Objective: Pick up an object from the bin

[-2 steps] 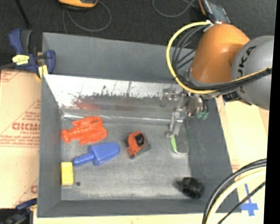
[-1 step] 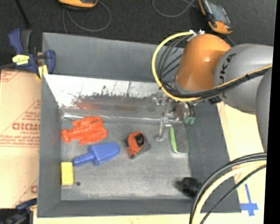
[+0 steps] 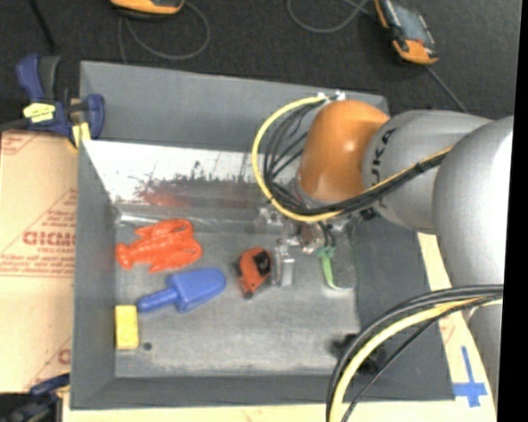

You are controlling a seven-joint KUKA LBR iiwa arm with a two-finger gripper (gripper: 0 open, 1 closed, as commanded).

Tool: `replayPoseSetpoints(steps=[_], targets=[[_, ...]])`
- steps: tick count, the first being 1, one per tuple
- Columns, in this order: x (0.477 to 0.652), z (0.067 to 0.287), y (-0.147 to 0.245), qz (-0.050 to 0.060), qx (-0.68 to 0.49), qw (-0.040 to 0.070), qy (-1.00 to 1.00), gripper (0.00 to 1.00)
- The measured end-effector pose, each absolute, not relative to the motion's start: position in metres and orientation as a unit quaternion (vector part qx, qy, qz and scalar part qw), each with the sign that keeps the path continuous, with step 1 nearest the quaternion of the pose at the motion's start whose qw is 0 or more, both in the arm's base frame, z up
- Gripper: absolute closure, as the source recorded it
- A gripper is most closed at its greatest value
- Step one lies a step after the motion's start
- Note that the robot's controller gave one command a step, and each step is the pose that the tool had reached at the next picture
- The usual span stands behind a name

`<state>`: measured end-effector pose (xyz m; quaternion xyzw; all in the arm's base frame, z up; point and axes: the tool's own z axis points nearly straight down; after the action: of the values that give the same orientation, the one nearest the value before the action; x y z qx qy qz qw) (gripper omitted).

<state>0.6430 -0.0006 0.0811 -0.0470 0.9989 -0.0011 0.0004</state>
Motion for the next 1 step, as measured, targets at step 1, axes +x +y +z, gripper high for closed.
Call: replayPoseSetpoints(steps=[1], targets=[[0.6026,0.0795,-0.0071,-0.001,-0.182,0.015,0.983,1.0]])
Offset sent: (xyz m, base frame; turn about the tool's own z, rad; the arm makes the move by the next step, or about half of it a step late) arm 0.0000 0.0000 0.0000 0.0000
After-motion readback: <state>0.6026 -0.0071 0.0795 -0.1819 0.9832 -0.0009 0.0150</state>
